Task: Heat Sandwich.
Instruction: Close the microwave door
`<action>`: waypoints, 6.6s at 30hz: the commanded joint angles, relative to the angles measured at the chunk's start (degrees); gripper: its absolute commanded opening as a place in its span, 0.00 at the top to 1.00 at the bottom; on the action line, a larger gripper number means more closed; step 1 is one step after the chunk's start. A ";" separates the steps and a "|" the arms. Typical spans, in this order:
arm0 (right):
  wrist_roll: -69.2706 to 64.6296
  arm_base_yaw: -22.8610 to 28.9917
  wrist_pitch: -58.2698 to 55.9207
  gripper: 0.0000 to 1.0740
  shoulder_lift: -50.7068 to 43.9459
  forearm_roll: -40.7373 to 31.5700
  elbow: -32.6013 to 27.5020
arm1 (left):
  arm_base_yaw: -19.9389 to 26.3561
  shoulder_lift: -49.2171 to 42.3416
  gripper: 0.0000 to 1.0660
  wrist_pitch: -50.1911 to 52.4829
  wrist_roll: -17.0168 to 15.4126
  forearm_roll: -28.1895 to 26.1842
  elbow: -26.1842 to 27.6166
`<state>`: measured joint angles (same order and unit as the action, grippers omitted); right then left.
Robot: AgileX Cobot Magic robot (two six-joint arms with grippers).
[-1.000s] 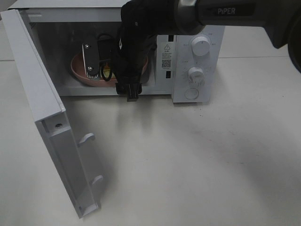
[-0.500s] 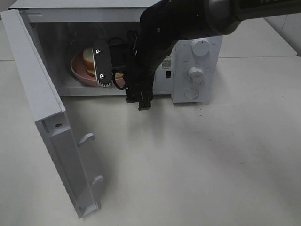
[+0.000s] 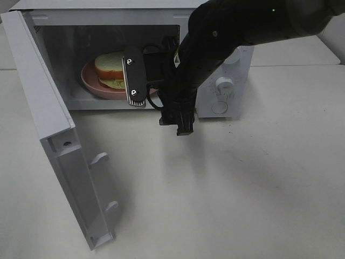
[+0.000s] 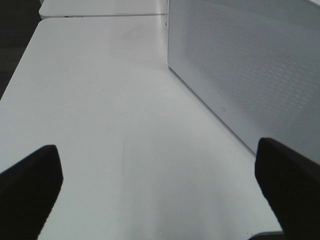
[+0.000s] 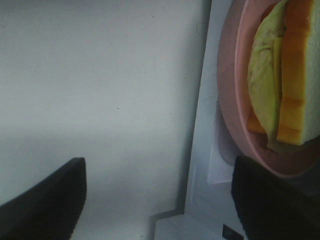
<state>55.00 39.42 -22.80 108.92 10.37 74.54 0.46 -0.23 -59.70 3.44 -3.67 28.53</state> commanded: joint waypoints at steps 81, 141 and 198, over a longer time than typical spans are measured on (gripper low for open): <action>-60.39 -0.11 -48.07 0.29 -73.57 -0.34 -31.23 | -0.11 -1.49 0.05 0.80 0.06 -0.23 -0.17; -58.73 -36.78 -36.67 0.29 -110.64 -5.84 -45.61 | -0.11 -1.49 0.05 0.80 0.06 -0.23 -0.17; -58.73 -36.78 -36.67 0.29 -110.64 -5.84 -45.61 | -0.11 10.49 0.40 12.55 0.06 0.00 2.41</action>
<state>-4.58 3.04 -59.82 -0.17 4.64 28.93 0.46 9.22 -50.31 3.44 -3.84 30.60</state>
